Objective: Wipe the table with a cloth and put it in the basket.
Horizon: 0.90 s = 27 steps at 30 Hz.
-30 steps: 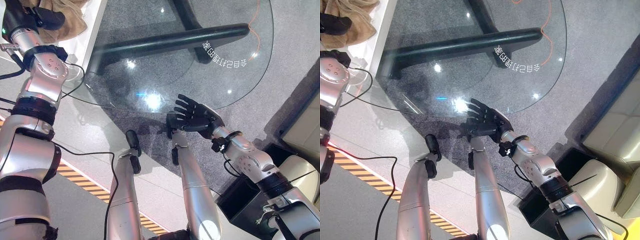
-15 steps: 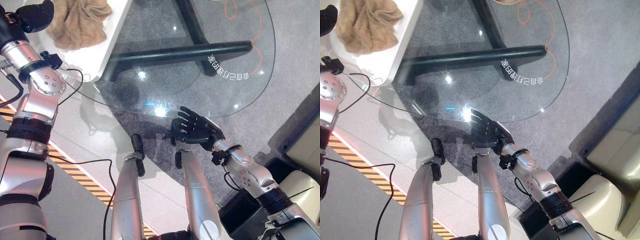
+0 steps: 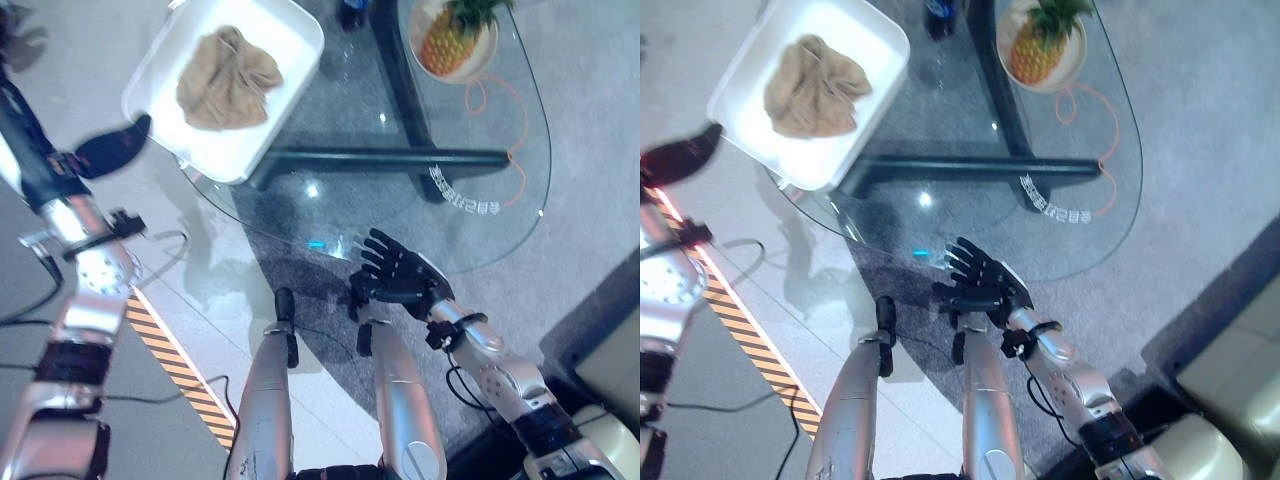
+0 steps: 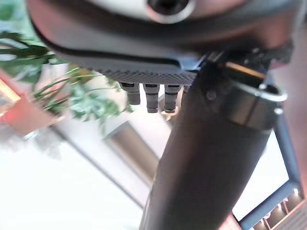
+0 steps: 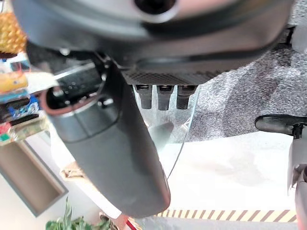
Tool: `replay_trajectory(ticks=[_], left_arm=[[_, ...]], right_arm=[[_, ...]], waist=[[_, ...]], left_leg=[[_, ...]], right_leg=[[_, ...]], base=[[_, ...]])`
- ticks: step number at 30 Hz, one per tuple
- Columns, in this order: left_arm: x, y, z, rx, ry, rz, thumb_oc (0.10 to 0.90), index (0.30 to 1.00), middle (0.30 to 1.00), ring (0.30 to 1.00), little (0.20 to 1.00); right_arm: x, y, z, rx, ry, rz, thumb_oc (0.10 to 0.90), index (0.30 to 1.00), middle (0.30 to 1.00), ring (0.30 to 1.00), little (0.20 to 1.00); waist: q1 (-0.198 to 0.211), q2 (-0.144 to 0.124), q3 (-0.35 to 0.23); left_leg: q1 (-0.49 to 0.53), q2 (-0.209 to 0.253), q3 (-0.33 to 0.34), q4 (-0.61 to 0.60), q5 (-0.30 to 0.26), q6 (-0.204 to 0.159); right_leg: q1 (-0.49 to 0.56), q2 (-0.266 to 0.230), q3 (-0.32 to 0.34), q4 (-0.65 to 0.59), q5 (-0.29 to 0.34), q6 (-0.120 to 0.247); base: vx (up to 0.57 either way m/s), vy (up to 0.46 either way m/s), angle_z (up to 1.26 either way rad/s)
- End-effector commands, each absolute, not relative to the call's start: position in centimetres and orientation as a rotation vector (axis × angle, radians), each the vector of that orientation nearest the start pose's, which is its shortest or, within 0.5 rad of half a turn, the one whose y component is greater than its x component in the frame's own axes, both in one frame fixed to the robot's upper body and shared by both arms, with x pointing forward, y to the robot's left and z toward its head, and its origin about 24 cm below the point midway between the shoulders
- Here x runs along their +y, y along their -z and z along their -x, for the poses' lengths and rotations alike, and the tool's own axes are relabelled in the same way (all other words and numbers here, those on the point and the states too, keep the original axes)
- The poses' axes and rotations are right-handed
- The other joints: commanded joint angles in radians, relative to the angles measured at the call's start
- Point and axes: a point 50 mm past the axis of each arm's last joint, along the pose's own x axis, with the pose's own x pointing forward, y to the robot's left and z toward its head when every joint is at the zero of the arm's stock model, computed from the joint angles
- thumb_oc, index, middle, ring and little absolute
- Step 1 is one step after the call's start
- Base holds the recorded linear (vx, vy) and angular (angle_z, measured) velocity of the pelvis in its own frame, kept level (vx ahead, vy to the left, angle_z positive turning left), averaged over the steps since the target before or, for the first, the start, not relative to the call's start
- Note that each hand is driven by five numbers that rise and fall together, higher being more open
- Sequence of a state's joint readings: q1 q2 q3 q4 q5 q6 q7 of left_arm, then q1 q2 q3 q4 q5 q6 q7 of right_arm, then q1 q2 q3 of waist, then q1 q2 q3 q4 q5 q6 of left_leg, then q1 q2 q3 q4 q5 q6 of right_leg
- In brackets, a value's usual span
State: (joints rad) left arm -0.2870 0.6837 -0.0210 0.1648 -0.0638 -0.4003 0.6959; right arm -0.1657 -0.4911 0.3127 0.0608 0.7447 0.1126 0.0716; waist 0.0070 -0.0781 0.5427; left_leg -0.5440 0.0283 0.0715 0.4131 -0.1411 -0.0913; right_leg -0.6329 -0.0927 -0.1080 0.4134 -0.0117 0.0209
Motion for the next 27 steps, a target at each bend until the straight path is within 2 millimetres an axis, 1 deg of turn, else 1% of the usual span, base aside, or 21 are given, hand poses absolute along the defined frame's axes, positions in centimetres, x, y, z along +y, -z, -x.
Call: replay_trajectory(ticks=[1,3,4,6,7,8,11,12,13,14,15,16,18,20,21,22,24,27], left_arm=[[24.9,-18.2,-26.6,-0.819,-0.426,-0.3,0.8,0.9,0.9,0.9,0.9],[24.0,-15.4,-26.1,-0.69,-0.349,-0.234,0.8,0.9,0.9,0.9,0.9],[23.9,-14.8,-26.1,-0.657,-0.334,-0.227,0.8,0.9,0.9,0.9,0.9],[23.2,-11.4,-25.8,-0.487,-0.271,-0.164,0.8,0.9,0.9,0.9,0.9],[23.2,-10.6,-25.7,-0.439,-0.262,-0.148,0.8,0.9,0.9,0.9,0.9],[23.1,-8.0,-25.4,-0.314,-0.239,-0.109,0.8,0.9,0.9,0.9,0.9],[22.8,-3.2,-24.1,-0.073,-0.194,-0.035,0.8,0.9,0.9,0.9,0.9],[22.5,-0.6,-22.9,0.041,-0.17,-0.018,0.8,0.9,0.9,0.9,0.9],[22.5,0.2,-22.5,0.09,-0.16,-0.003,0.8,0.9,0.9,0.9,0.9],[21.8,3.6,-20.8,0.255,-0.131,0.04,0.8,0.9,0.9,0.9,0.9],[21.4,5.3,-19.8,0.331,-0.113,0.044,0.8,0.9,0.9,0.9,0.9],[21.3,5.7,-19.6,0.356,-0.104,0.041,0.8,0.9,0.9,0.9,0.9],[20.9,7.4,-18.3,0.438,-0.084,0.015,0.8,0.9,0.9,0.9,0.9],[20.5,9.6,-16.7,0.576,-0.029,-0.016,0.8,0.9,0.9,0.9,0.9],[20.3,11.0,-15.6,0.664,-0.003,-0.033,0.8,0.9,0.9,0.9,0.9],[20.2,11.7,-15.0,0.722,0.022,-0.055,0.8,0.9,0.9,0.9,0.9],[20.6,13.3,-13.8,0.836,0.023,-0.093,0.8,0.9,0.9,0.9,0.9],[21.4,14.7,-12.4,0.97,-0.034,-0.042,0.8,0.9,0.9,0.9,0.9]], right_arm=[[-15.6,-7.4,-26.4,0.008,-0.44,-0.252,0.8,0.9,0.9,0.9,0.9],[-15.6,-6.1,-26.1,0.048,-0.439,-0.262,0.8,0.9,0.9,0.9,0.9],[-15.6,-5.8,-26.0,0.057,-0.441,-0.268,0.8,0.9,0.9,0.9,0.9],[-15.4,-4.1,-25.8,0.116,-0.459,-0.289,0.8,0.9,0.9,0.9,0.9],[-15.3,-3.7,-25.6,0.13,-0.465,-0.29,0.8,0.9,0.9,0.9,0.9],[-15.0,-2.2,-25.1,0.189,-0.466,-0.286,0.8,0.9,0.9,0.9,0.9],[-15.1,0.6,-23.9,0.307,-0.443,-0.25,0.8,0.9,0.9,0.9,0.9],[-15.2,2.2,-23.1,0.372,-0.426,-0.241,0.8,0.9,0.9,0.9,0.9],[-15.2,2.6,-22.8,0.397,-0.418,-0.236,0.8,0.9,0.9,0.9,0.9],[-15.5,4.5,-21.9,0.484,-0.389,-0.212,0.8,0.9,0.9,0.9,0.9],[-15.7,5.5,-21.4,0.532,-0.377,-0.194,0.8,0.9,0.9,0.9,0.9],[-15.7,5.8,-21.2,0.552,-0.371,-0.189,0.8,0.9,0.9,0.9,0.9],[-16.0,7.4,-20.1,0.641,-0.342,-0.189,0.8,0.9,0.9,0.9,0.9],[-17.1,9.5,-18.5,0.758,-0.285,-0.15,0.8,0.9,0.9,0.9,0.9],[-18.0,11.0,-17.4,0.83,-0.238,-0.098,0.8,0.9,0.9,0.9,0.9],[-18.5,11.6,-16.9,0.864,-0.21,-0.051,0.8,0.9,0.9,0.9,0.9],[-19.8,13.1,-15.3,0.955,-0.164,0.015,0.8,0.9,0.9,0.9,0.9],[-21.0,14.7,-13.2,1.061,-0.136,0.129,0.8,0.9,0.9,0.9,0.9]], waist=[[0.018,0.041,-0.023],[0.033,0.04,-0.023],[0.035,0.04,-0.023],[0.05,0.039,-0.023],[0.053,0.039,-0.025],[0.057,0.037,-0.053],[0.062,0.033,-0.107],[0.065,0.03,-0.138],[0.065,0.029,-0.15],[0.067,0.026,-0.186],[0.067,0.025,-0.204],[0.066,0.025,-0.212],[0.063,0.024,-0.244],[0.056,0.025,-0.283],[0.048,0.028,-0.31],[0.045,0.029,-0.322],[0.034,0.035,-0.353],[0.023,0.043,-0.378]], left_leg=[[0.042,-0.079,0.024,-0.073,0.091,0.094],[0.087,-0.078,0.01,-0.081,0.096,0.086],[0.1,-0.078,0.007,-0.085,0.097,0.084],[0.167,-0.077,-0.009,-0.108,0.107,0.077],[0.178,-0.077,-0.011,-0.114,0.11,0.075],[0.206,-0.076,-0.019,-0.134,0.116,0.07],[0.267,-0.07,-0.028,-0.182,0.128,0.064],[0.3,-0.068,-0.033,-0.206,0.131,0.061],[0.307,-0.066,-0.036,-0.215,0.135,0.06],[0.354,-0.061,-0.037,-0.248,0.136,0.057],[0.373,-0.059,-0.039,-0.26,0.136,0.056],[0.375,-0.058,-0.04,-0.265,0.138,0.056],[0.401,-0.053,-0.04,-0.28,0.138,0.055],[0.439,-0.045,-0.036,-0.303,0.136,0.056],[0.461,-0.04,-0.032,-0.317,0.135,0.056],[0.472,-0.038,-0.029,-0.324,0.133,0.056],[0.502,-0.032,-0.026,-0.345,0.13,0.058],[0.535,-0.029,-0.021,-0.366,0.122,0.061]], right_leg=[[0.143,0.067,-0.065,-0.017,-0.098,-0.001],[0.199,0.064,-0.078,-0.021,-0.106,-0.003],[0.214,0.063,-0.081,-0.024,-0.107,-0.002],[0.296,0.056,-0.095,-0.051,-0.107,-0.003],[0.31,0.056,-0.096,-0.059,-0.106,-0.004],[0.348,0.052,-0.103,-0.086,-0.1,-0.004],[0.424,0.048,-0.111,-0.149,-0.087,-0.004],[0.467,0.047,-0.114,-0.184,-0.08,-0.004],[0.476,0.047,-0.116,-0.196,-0.076,-0.004],[0.528,0.046,-0.116,-0.237,-0.07,-0.001],[0.548,0.046,-0.117,-0.253,-0.066,0.001],[0.551,0.046,-0.118,-0.258,-0.063,0.002],[0.577,0.043,-0.116,-0.281,-0.055,0.006],[0.607,0.041,-0.112,-0.306,-0.047,0.011],[0.622,0.041,-0.104,-0.322,-0.04,0.015],[0.63,0.041,-0.1,-0.329,-0.038,0.018],[0.647,0.041,-0.088,-0.344,-0.032,0.023],[0.668,0.041,-0.074,-0.359,-0.032,0.028]], base=[[-0.03,-0.188,0.09],[-0.03,-0.158,0.1],[-0.02,-0.17,0.17],[-0.01,-0.188,0.11],[0.02,-0.188,0.09],[0.05,-0.141,0.15],[0.08,-0.123,0.16],[0.1,-0.09,0.13],[0.17,-0.088,0.1],[0.14,-0.054,0.08],[0.14,-0.042,0.04],[0.08,-0.016,0.05],[0.09,-0.001,-0.01],[0.12,0.03,0.02],[0.11,0.045,0.11],[0.1,0.047,0.11],[0.08,0.049,0.06],[0.05,0.059,-0.05]])
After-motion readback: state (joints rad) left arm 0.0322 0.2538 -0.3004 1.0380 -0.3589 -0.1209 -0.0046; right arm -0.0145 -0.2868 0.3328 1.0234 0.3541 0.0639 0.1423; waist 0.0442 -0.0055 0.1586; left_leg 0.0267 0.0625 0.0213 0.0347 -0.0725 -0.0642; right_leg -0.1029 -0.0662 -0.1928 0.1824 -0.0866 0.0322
